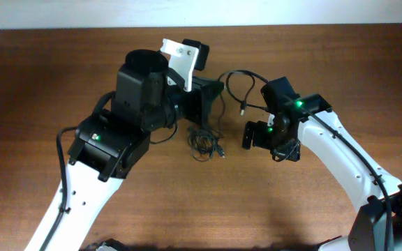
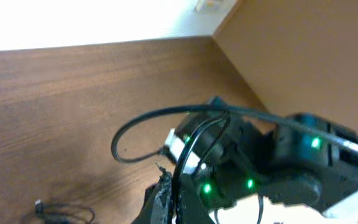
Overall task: Untangle cables
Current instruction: 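Pull the held cable strand with the left gripper toward the back-left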
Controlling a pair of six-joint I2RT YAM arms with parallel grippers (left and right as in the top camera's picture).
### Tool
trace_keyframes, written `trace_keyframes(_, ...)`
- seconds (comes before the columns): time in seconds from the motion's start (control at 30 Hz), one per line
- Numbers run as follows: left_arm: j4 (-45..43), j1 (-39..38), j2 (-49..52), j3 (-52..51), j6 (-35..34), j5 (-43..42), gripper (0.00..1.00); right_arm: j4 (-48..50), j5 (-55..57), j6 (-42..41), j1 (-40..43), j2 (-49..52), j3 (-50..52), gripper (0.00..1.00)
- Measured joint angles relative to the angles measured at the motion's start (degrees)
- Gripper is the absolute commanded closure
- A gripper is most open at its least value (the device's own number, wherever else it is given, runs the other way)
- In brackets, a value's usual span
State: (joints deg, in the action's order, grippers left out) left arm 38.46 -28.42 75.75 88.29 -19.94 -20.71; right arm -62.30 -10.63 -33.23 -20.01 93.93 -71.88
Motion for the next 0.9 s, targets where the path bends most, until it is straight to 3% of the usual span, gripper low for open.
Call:
trace_keyframes(0.17,-5.8,0.0,0.0,0.7,-1.9,-0.5,1.00,0.0,0.0,0.0,0.0,0.0,0.0,0.01)
trace_keyframes(0.6,-6.8,0.0,-0.1,14.9,-3.2,-0.6,1.00,0.4,0.0,0.0,0.0,0.0,0.0,0.01)
trace_keyframes(0.73,-4.8,0.0,-0.2,15.4,-3.2,0.5,1.00,0.5,0.0,0.0,0.0,0.0,0.0,0.01)
trace_keyframes(0.9,0.5,0.0,-0.2,15.5,-3.2,7.9,1.00,0.7,0.0,0.0,0.0,0.0,0.0,0.01)
